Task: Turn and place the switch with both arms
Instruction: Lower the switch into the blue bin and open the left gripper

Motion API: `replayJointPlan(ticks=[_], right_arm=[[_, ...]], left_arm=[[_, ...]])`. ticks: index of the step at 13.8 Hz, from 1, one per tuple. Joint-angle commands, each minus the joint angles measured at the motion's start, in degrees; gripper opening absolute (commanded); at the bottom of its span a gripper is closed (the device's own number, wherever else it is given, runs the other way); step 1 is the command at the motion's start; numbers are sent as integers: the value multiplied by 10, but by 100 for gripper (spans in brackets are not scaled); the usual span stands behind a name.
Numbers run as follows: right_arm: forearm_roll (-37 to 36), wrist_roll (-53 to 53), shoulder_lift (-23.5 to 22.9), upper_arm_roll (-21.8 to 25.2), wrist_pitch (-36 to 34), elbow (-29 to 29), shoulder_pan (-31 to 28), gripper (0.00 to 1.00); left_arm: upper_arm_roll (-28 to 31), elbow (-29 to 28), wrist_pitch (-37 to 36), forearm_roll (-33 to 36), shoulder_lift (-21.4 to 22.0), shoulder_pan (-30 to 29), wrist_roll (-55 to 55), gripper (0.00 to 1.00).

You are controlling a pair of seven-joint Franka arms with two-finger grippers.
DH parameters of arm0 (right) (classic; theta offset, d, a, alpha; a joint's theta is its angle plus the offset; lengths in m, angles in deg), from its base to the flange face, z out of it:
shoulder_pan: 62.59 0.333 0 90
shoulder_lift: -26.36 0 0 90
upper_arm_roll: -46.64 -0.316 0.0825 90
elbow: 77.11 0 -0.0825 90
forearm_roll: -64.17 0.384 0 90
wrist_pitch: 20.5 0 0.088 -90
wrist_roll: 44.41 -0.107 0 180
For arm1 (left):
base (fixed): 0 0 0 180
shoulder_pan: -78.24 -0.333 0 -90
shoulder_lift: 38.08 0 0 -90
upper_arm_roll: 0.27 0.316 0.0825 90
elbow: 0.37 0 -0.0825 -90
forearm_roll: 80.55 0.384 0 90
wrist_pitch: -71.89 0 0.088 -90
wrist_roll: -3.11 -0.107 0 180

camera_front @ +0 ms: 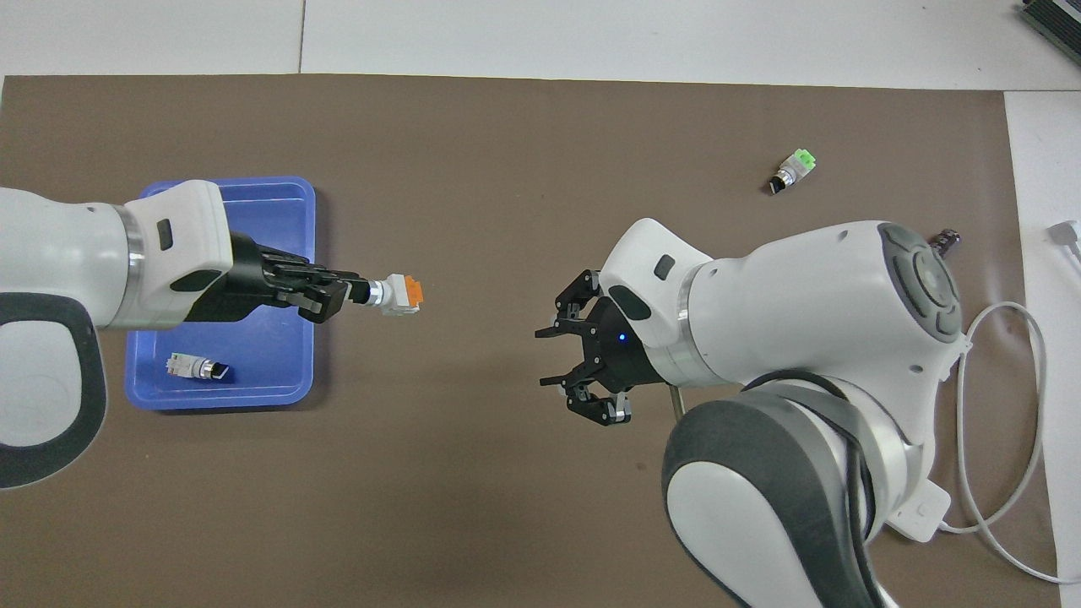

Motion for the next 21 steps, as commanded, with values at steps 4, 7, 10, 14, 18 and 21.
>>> replayJointPlan(ticks=[4, 7, 10, 14, 18, 21], right_arm=[[-128, -24, -1, -1, 0, -42, -37, 100], [-133, -45, -1, 0, -9, -42, -68, 100], [-190, -86, -1, -1, -23, -42, -87, 100], [-217, -222, 0, 2, -17, -43, -94, 100], [-274, -413, 4, 1, -16, -43, -92, 100], [-298, -565, 5, 2, -19, -43, -93, 100]], left_arm=[[-4, -14, -10, 214, -4, -92, 80, 0], [-4, -50, -4, 302, -7, -116, 137, 0], [-4, -82, 33, 323, -24, -136, 182, 0], [-7, -92, 67, 323, -48, -138, 215, 41], [-7, -33, 56, 321, -73, -131, 245, 100], [-7, 54, 3, 318, -102, -136, 262, 100]])
